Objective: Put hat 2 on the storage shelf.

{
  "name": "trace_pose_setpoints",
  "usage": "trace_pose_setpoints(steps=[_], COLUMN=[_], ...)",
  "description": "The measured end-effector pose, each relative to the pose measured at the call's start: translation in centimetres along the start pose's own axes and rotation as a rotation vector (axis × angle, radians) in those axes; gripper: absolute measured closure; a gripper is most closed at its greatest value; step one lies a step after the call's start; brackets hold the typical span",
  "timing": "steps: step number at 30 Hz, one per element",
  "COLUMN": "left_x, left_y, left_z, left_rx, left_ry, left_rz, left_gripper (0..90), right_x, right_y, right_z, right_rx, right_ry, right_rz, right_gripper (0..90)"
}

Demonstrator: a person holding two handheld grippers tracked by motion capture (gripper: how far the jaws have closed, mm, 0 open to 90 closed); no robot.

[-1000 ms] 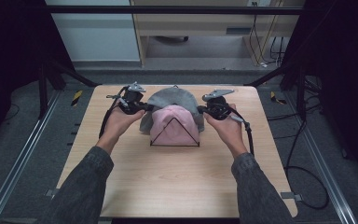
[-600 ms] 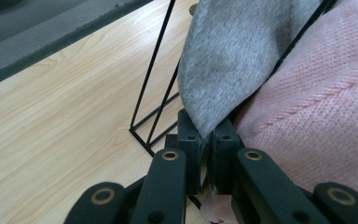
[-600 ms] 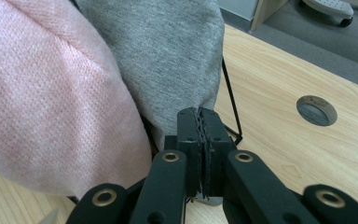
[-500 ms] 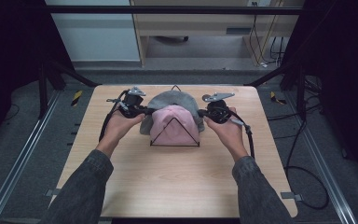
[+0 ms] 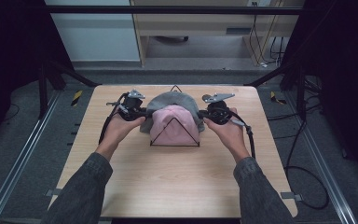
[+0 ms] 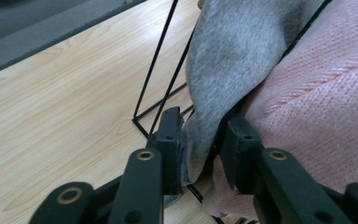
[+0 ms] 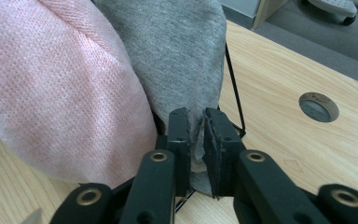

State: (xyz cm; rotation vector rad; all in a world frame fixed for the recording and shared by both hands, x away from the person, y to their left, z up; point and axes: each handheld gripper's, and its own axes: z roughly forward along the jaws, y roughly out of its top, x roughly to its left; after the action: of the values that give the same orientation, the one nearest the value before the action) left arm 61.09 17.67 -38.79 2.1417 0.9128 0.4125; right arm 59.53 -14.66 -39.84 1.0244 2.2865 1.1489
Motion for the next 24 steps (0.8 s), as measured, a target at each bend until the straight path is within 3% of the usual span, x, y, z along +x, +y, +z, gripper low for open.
trace_pose_setpoints(steps=[8, 12, 22, 24], left_x=[-0.2, -0.7, -1.9, -2.3], left_y=[-0.2, -0.5, -0.4, -0.4], left_z=[-0.8, -1.5, -3.1, -3.5], left_rx=[-0.004, 0.015, 0.009, 0.014], left_ry=[0.022, 0.051, 0.07, 0.078], left_rz=[0.01, 0.043, 0.068, 0.064], left_gripper=[62.5, 54.1, 31.0, 25.8], right_x=[-0.3, -0.3, 0.1, 0.3], right_y=[-0.8, -0.9, -0.4, -0.3], right_z=[-0.8, -1.7, -3.7, -4.3], right_rx=[-0.009, -0.015, -0.033, -0.038], right_ry=[-0.016, -0.022, -0.033, -0.038], right_rz=[0.013, 0.017, 0.025, 0.027], right_gripper=[74.6, 69.9, 56.3, 49.2])
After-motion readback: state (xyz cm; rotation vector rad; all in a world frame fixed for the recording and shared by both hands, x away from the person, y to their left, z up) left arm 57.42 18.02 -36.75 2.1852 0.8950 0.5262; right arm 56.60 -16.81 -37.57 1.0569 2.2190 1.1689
